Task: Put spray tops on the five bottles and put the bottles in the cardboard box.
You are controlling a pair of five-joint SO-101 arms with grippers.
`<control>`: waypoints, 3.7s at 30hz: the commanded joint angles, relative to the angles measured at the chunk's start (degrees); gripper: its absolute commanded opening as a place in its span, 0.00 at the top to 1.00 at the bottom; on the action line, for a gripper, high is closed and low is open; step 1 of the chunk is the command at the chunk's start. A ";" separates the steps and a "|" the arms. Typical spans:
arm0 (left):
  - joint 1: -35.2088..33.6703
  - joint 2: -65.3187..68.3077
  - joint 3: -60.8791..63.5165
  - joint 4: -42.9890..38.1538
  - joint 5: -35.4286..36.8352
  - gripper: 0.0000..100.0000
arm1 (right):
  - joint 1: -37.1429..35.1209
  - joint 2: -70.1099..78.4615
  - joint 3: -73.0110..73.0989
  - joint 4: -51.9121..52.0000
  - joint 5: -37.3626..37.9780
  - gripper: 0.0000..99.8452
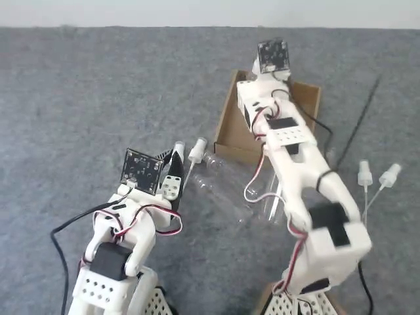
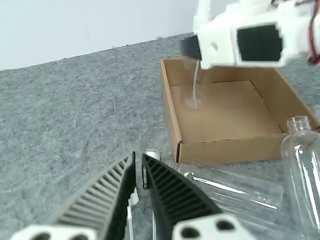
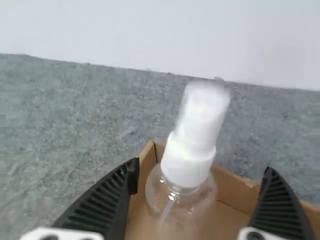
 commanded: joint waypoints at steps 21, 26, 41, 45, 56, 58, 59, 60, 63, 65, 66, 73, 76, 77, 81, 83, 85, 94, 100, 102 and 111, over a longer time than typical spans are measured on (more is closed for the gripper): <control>-1.93 -0.79 2.68 -7.03 -0.44 0.99 | 16.31 -56.66 -3.52 66.07 15.91 0.68; -2.20 -0.79 2.68 -7.03 -0.44 0.99 | 27.38 -57.54 -2.81 66.68 16.44 0.68; -2.46 -0.70 1.01 -3.52 -1.32 0.99 | 44.44 -19.03 -8.79 67.38 25.05 0.69; -11.16 -0.88 -2.95 7.38 -8.18 0.99 | 47.87 -8.66 -14.42 64.92 24.62 0.74; -24.44 -0.88 4.26 6.68 -8.35 0.99 | 48.66 16.57 -30.33 60.88 18.99 0.73; -24.44 -0.88 6.02 5.63 -8.44 0.99 | 48.66 19.30 -32.53 60.62 16.97 0.73; -24.44 -0.88 6.29 5.54 -8.44 0.99 | 48.66 20.44 -33.41 60.44 16.26 0.73; -24.35 -0.88 6.37 5.54 -8.44 0.99 | 48.66 21.49 -34.37 60.35 15.47 0.73; -24.26 -0.88 6.55 5.45 -8.44 0.99 | 48.57 24.84 -36.40 60.35 14.59 0.73; -24.26 -0.88 6.55 5.45 -8.44 0.99 | 48.57 26.77 -37.54 60.35 14.51 0.73; -24.18 -0.88 6.55 5.45 -8.44 0.99 | 48.66 27.56 -38.07 60.35 14.51 0.73; -24.09 -0.88 6.64 5.45 -8.44 0.99 | 50.68 29.85 -39.03 60.53 14.42 0.80; -24.09 -0.88 6.64 5.45 -8.44 0.99 | 51.38 29.76 -39.03 60.35 14.42 0.86; -24.09 -0.88 6.64 5.45 -8.44 0.99 | 51.65 29.76 -39.03 60.35 14.68 0.88; -24.00 -0.88 6.99 5.45 -8.35 0.99 | 52.00 28.26 -39.03 60.35 20.04 0.95; -24.00 -0.88 7.16 5.36 -8.35 0.99 | 51.91 26.77 -39.03 60.70 25.41 1.00; -24.00 -0.88 7.16 5.36 -8.35 0.99 | 51.91 25.36 -39.03 61.32 27.16 0.99; -24.00 -0.88 7.16 5.36 -8.35 0.99 | 50.51 16.31 -39.03 67.91 27.60 0.99; -24.00 -0.88 7.16 5.36 -8.35 0.99 | 45.93 6.11 -39.03 75.30 27.16 0.99; -23.91 -0.88 7.16 5.36 -8.35 0.99 | 43.47 2.86 -39.03 77.93 27.08 0.99; -23.91 -0.88 7.16 5.36 -8.26 0.99 | 27.65 -11.38 -39.03 89.01 19.08 0.99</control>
